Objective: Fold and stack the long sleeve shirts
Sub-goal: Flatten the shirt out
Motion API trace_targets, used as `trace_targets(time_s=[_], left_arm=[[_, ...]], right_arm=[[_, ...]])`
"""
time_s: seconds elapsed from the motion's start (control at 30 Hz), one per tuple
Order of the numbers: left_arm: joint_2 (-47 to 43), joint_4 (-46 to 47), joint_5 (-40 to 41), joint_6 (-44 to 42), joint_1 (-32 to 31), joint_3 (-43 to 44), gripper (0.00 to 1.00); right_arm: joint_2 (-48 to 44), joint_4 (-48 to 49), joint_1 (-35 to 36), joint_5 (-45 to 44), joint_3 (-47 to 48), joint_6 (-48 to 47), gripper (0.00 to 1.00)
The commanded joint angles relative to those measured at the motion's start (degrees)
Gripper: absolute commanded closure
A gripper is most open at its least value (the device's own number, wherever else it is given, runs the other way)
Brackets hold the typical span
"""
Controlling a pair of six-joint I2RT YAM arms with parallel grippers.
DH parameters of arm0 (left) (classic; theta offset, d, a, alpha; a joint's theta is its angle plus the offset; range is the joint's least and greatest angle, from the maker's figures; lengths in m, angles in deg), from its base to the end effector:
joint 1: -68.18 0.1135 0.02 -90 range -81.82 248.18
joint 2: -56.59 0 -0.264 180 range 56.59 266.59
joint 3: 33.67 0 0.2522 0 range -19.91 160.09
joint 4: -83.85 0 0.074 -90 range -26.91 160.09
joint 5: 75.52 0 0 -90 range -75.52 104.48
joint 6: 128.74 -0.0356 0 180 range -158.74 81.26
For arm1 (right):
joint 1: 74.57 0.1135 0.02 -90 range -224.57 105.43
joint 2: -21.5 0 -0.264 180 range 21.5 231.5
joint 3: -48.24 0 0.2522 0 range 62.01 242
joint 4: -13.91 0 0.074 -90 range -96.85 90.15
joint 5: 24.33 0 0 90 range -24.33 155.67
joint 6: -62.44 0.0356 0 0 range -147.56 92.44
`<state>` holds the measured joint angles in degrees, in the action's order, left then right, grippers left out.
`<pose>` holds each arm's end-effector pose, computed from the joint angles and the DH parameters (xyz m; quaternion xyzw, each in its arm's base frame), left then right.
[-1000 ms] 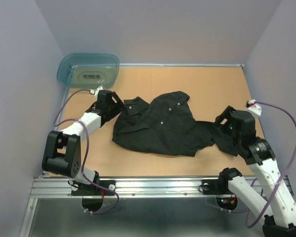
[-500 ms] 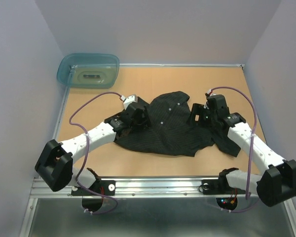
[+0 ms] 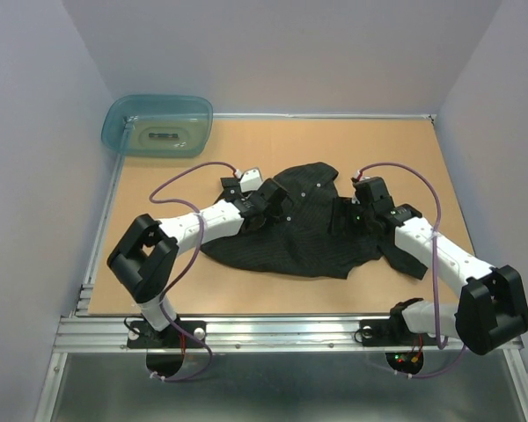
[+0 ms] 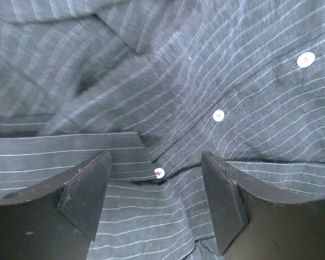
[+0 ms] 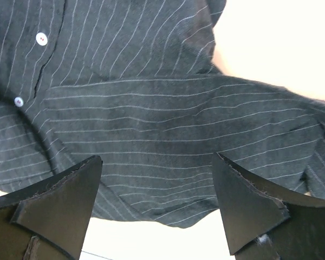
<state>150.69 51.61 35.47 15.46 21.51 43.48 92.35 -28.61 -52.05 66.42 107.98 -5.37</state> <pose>0.2496 -0.2460 0.2221 -0.1239 0.9154 -0.1555 0.3500 0.2269 0.0946 0.2260 -0.0048 0.9500 0.1244 0.2863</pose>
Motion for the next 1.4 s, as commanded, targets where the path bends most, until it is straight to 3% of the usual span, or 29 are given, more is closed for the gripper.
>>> trace_targets(time_s=[0.0,0.4,0.57,0.77,0.87,1.0,1.17,1.37], left_arm=[[3.01,-4.37,3.00,2.14,-1.93,3.31,0.22],[6.97,-10.44,3.26,3.28,-4.04,4.37,0.35],[6.70,-10.70,4.14,3.02,-4.13,3.49,0.50],[5.04,-10.78,6.25,2.15,-4.04,3.22,0.79],[2.06,-12.37,8.71,1.79,-4.12,2.88,0.85],[-5.50,-13.34,12.05,0.21,-4.04,1.12,0.87],[-12.62,-12.28,12.76,-1.98,-4.04,-3.00,0.87],[-19.39,-10.70,13.19,-4.27,-4.04,-6.35,0.87]], right_arm=[[-1.41,2.91,0.24,-2.77,-1.59,-1.37,0.13],[-1.77,3.35,0.33,-3.13,-2.38,-1.45,0.13],[-0.54,5.02,1.29,1.70,-2.56,-2.95,0.13],[1.48,5.46,4.90,-0.14,-1.68,-2.34,0.13],[0.78,5.37,4.90,-3.20,-1.68,-1.46,0.14],[-1.32,4.67,4.72,-14.95,-2.03,1.35,0.20],[-3.96,3.18,2.19,-20.79,-1.68,6.53,0.21],[-5.46,2.83,-2.12,-26.15,-1.07,12.69,0.00]])
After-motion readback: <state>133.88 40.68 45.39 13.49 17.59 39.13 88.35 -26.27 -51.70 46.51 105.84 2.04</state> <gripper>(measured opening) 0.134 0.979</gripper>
